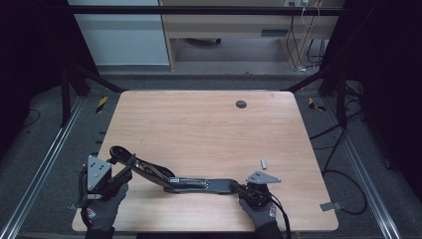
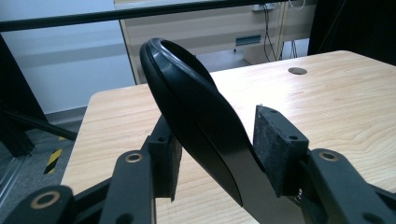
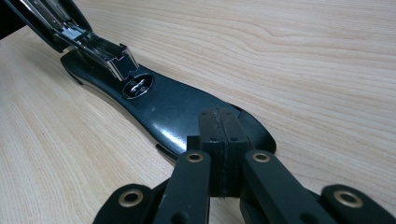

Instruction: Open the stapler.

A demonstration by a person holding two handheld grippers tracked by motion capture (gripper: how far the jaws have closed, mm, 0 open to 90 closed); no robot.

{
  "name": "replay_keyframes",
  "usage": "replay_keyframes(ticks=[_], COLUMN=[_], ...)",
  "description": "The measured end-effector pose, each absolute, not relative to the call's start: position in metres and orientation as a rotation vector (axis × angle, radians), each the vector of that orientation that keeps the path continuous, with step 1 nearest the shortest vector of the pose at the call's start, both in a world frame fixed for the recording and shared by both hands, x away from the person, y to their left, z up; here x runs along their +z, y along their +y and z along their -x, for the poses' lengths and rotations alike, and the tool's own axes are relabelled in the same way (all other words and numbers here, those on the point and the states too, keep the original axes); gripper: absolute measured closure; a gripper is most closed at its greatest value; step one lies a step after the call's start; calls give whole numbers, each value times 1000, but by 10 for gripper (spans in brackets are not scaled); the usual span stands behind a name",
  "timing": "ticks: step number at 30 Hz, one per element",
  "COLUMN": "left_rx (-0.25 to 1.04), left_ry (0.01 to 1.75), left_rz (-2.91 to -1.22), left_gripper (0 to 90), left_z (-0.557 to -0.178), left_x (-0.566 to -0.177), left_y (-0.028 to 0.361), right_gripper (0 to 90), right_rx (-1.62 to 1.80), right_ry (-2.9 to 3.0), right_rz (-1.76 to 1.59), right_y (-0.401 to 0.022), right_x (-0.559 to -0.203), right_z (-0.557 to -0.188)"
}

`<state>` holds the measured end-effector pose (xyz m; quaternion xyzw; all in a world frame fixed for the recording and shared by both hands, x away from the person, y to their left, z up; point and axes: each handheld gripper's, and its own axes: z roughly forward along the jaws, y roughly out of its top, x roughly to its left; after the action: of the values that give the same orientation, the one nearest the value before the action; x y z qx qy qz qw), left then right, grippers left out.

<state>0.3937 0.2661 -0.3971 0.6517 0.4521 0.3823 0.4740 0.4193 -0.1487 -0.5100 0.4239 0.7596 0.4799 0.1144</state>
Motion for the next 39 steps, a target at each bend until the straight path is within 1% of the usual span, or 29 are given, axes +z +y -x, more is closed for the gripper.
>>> replay_keyframes(ticks=[16, 19, 26, 39], left_rx=[978, 984, 987, 992], left_ry=[1086, 1085, 1083, 1089], left_rz=[-1610, -1611, -1582, -1556], left_gripper=[498, 482, 447, 409], left_z=[-394, -393, -390, -389], left_x=[-398, -397, -391, -379], left_y=[266, 266, 268, 272], right_gripper=[900, 900, 878, 824], right_rx=[1408, 1408, 1407, 1407], right_ry=[2230, 2230, 2229, 2223], right_rz=[-1240, -1239, -1234, -1233], right_y=[-149, -149, -150, -151], right_x=[-510, -510, -510, -510], right_z=[-420, -420, -419, -420])
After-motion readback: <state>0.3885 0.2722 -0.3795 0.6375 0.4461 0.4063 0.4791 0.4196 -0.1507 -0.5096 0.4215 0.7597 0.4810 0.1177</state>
